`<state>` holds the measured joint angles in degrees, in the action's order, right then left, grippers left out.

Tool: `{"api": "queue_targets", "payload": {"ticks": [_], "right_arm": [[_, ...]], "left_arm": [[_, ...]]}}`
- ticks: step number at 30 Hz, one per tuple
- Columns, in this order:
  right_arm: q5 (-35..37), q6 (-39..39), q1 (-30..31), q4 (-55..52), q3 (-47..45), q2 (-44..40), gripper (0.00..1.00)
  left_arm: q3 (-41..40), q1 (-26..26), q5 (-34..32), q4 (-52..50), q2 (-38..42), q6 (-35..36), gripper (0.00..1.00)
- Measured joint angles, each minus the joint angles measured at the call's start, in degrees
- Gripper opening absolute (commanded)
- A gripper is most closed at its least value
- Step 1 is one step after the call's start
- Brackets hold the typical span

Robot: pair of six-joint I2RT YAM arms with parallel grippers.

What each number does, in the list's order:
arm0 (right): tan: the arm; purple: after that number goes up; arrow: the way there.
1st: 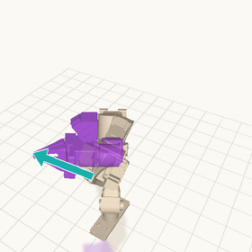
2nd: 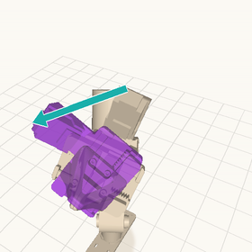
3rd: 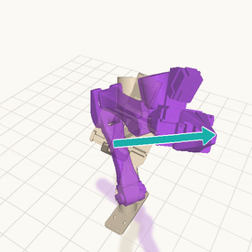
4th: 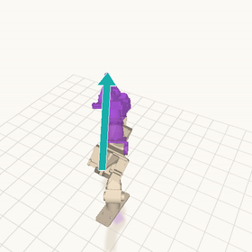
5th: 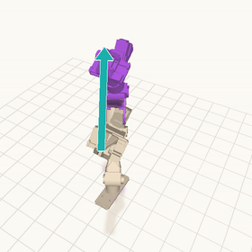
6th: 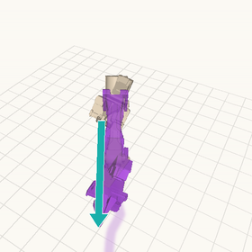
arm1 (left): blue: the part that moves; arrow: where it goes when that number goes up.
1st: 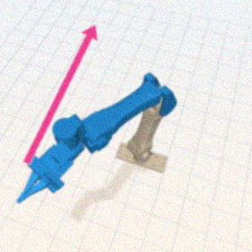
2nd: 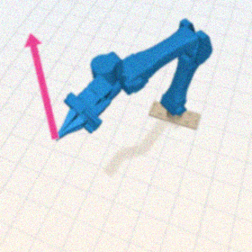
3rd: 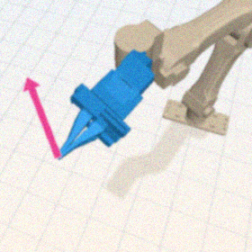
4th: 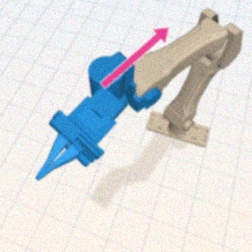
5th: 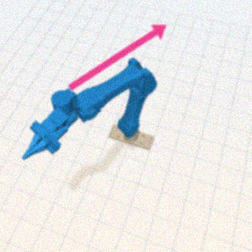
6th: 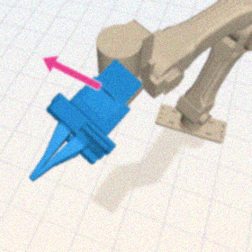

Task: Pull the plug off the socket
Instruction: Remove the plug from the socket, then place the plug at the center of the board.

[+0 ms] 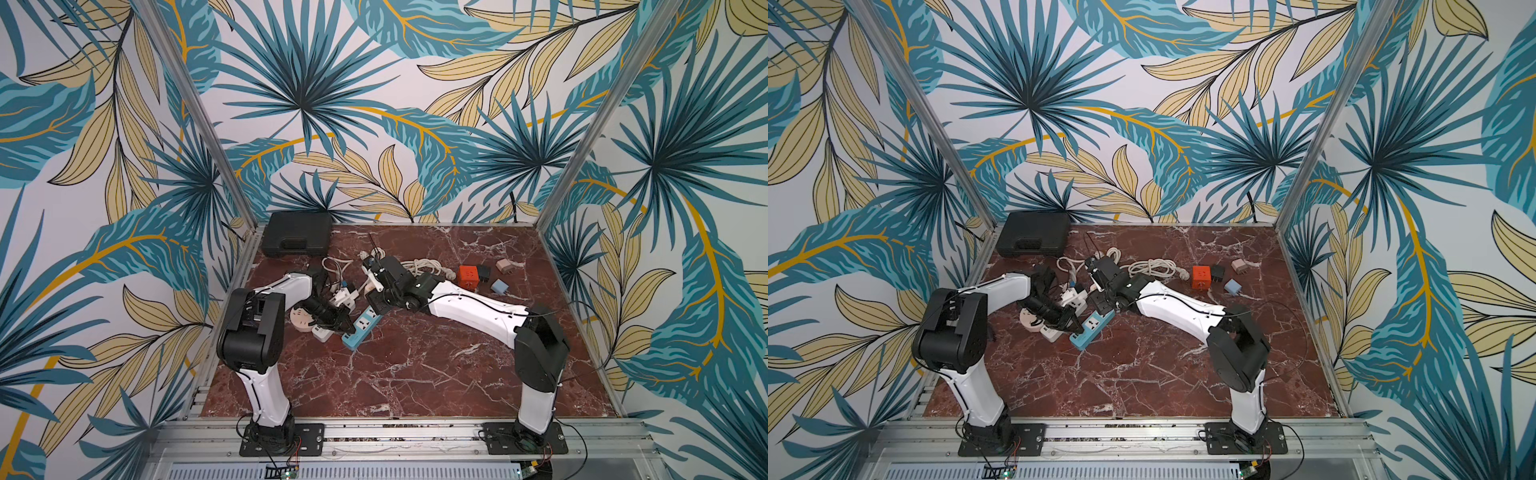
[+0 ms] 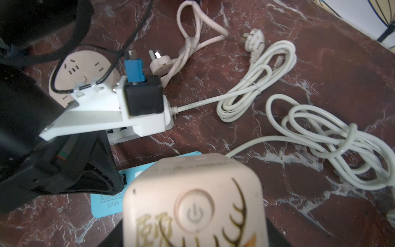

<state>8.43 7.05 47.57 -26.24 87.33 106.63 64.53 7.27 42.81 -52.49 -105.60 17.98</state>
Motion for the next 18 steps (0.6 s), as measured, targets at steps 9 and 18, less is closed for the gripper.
{"api": "queue_targets", "payload": {"ticks": [9, 18], "right_arm": [[-1.22, 4.81, -7.72, -3.98, -9.55, -11.52, 0.01], [-0.39, 7.10, -16.04, -11.56, -13.73, -23.23, 0.01]], "left_arm": [[-0.39, -0.02, 1.09, 0.72, 7.45, 2.86, 0.00], [-0.50, -0.09, 0.42, -0.46, 18.14, 6.27, 0.07]]}}
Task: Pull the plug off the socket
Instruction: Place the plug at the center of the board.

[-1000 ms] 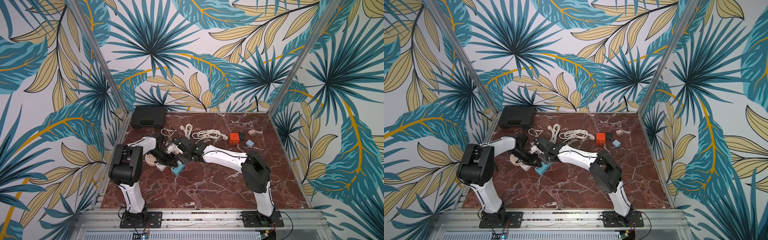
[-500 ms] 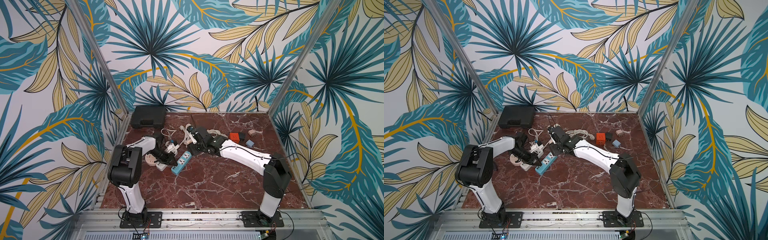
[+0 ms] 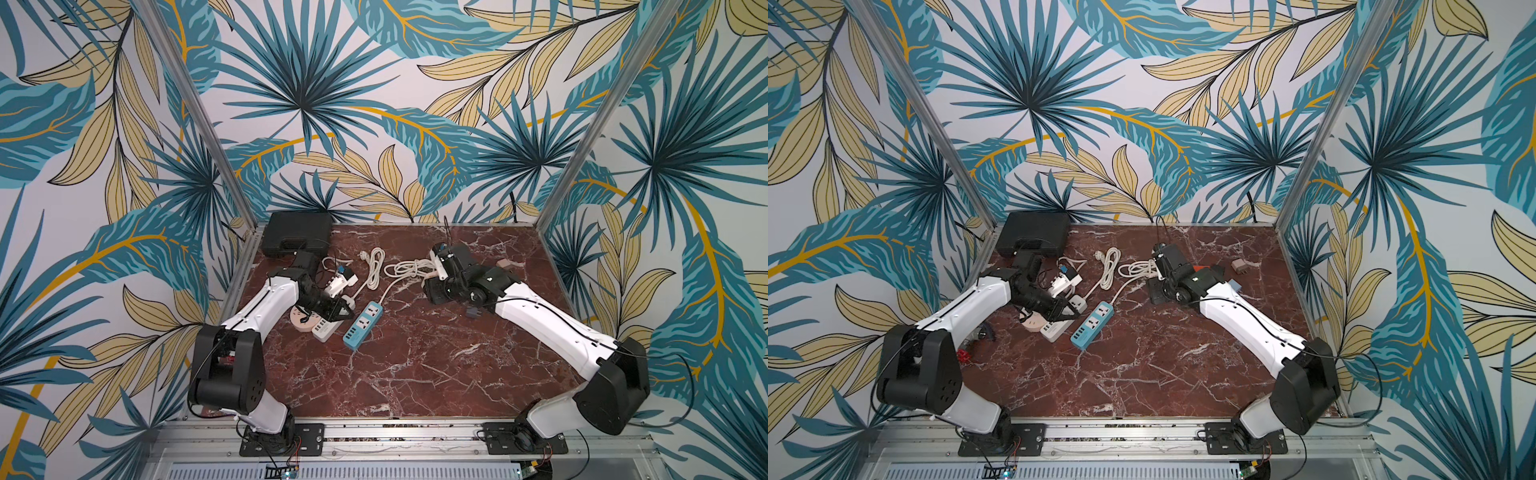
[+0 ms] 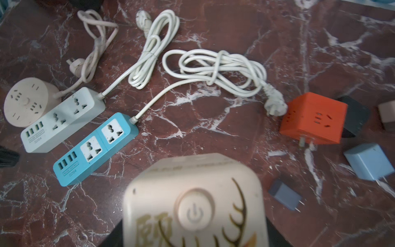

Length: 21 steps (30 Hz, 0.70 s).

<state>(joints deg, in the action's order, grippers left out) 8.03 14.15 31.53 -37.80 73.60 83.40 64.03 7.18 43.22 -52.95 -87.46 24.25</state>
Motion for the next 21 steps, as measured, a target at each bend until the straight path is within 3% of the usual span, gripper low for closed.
{"api": "queue_targets", "payload": {"ticks": [1, 3, 14, 21], "right_arm": [[0.11, 0.17, -1.29, -0.72, -0.33, -1.01, 0.02], [0.37, 0.48, -4.61, -2.54, -1.22, -2.99, 0.02], [-1.27, 0.63, -19.52, -9.29, -2.10, -1.33, 0.02], [-5.62, 3.13, -24.74, -8.41, 1.57, 7.30, 0.02]], "left_arm": [[0.00, 0.00, -0.57, -0.33, 1.38, 0.00, 0.10], [0.04, -0.11, -1.79, -1.20, 4.37, -0.15, 0.31], [-1.51, -0.37, -6.29, -7.32, 16.06, 0.04, 0.72], [-7.21, -0.37, -7.96, -4.90, 19.96, -3.04, 0.73]]}}
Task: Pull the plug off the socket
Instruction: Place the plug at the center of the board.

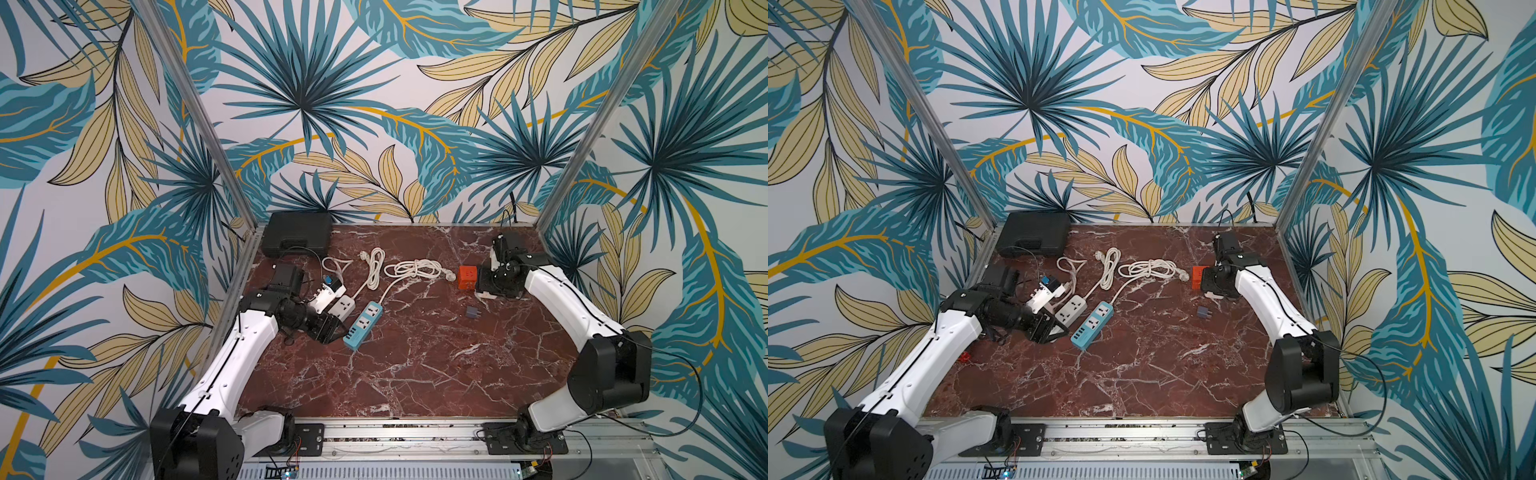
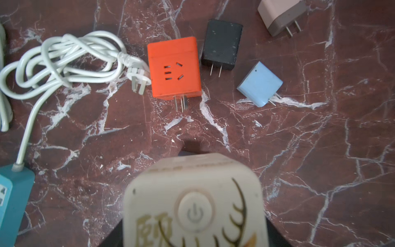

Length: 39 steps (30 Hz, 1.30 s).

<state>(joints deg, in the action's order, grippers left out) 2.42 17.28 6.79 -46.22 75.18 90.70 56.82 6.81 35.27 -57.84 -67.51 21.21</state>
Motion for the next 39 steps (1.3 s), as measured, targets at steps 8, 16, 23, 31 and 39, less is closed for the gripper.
{"api": "queue_targets", "payload": {"ticks": [8, 16, 23, 31, 39], "right_arm": [[-7.23, 10.95, -3.34, 14.05, -5.55, 2.47, 0.04], [2.40, 21.94, -5.77, 25.11, -10.86, 2.45, 0.03], [18.95, 26.23, -5.75, 32.13, -16.24, 0.39, 0.03], [30.84, 28.33, -6.45, 37.40, -19.32, 1.09, 0.04], [35.82, 29.88, -8.13, 39.06, -19.12, 3.52, 0.07]], "left_arm": [[-0.76, 0.00, -1.05, 2.19, 0.81, -1.27, 0.73], [-0.79, 0.00, -1.44, 2.82, 0.81, -1.31, 0.73], [-0.81, 0.00, -1.62, 2.99, 0.81, -1.31, 0.73], [-0.81, 0.00, -1.66, 3.02, 0.81, -1.31, 0.73], [-0.81, 0.00, -1.66, 3.02, 0.81, -1.31, 0.73]]}}
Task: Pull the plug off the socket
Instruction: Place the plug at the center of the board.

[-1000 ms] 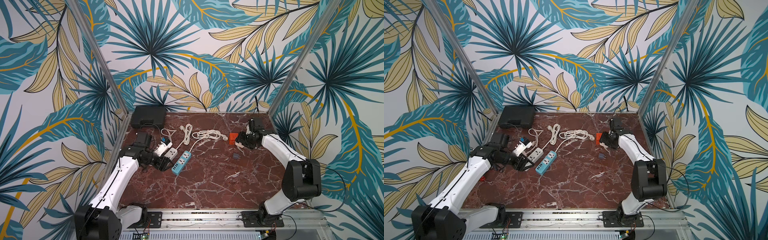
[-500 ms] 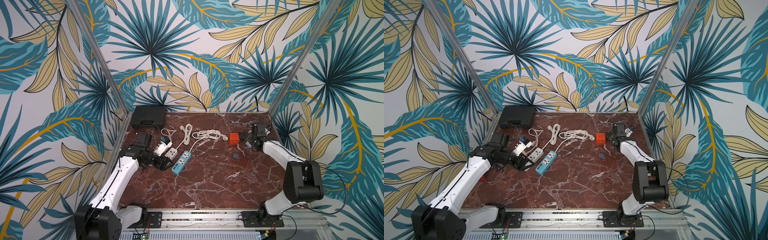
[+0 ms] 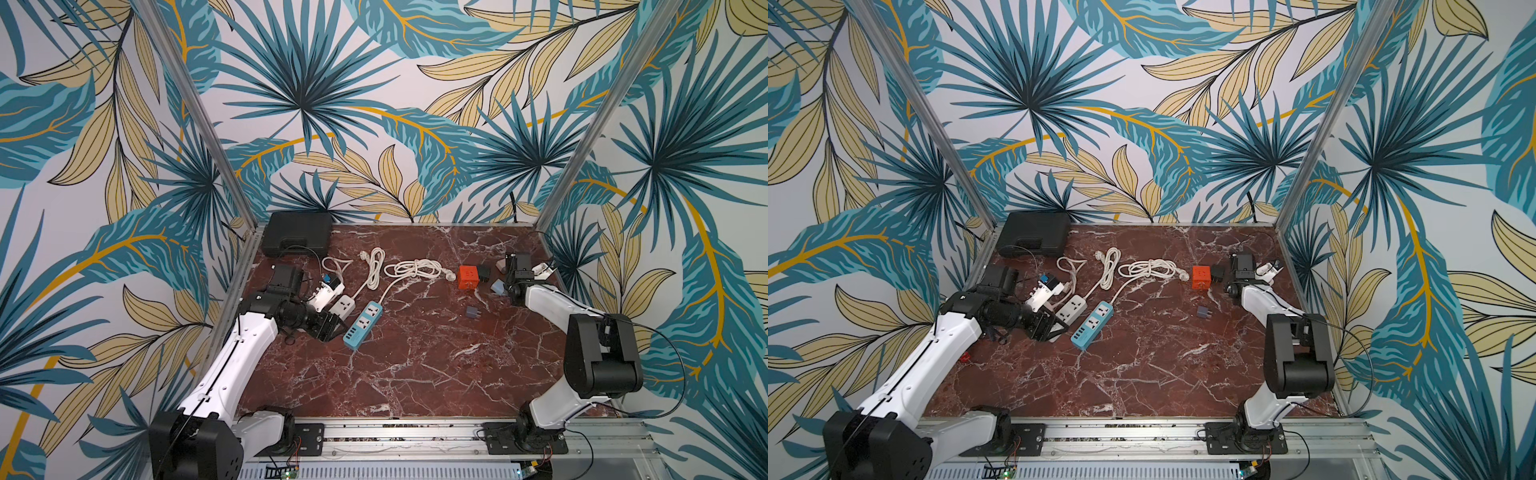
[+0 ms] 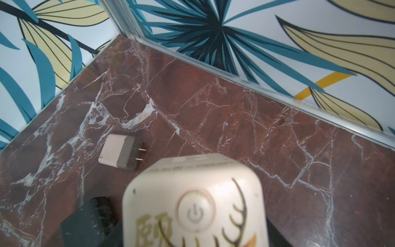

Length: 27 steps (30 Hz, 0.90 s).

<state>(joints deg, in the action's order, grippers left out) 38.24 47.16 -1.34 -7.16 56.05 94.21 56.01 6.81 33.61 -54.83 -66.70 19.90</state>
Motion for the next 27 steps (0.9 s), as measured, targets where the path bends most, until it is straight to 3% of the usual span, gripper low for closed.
{"api": "queue_targets", "payload": {"ticks": [7, 21, 27], "right_arm": [[1.79, 0.98, -0.02, -0.90, 0.61, 0.00, 0.04], [-7.28, -1.62, 1.22, -1.03, 10.27, 9.35, 0.03], [-6.64, -3.76, 0.28, 0.31, 10.27, 9.68, 0.03]], "left_arm": [[0.00, 0.00, 0.02, 0.00, 0.17, 0.00, 0.73], [-0.02, 0.00, 0.00, 0.07, 0.17, 0.00, 0.73], [-0.02, 0.00, -0.04, 0.17, 0.17, 0.00, 0.73]]}}
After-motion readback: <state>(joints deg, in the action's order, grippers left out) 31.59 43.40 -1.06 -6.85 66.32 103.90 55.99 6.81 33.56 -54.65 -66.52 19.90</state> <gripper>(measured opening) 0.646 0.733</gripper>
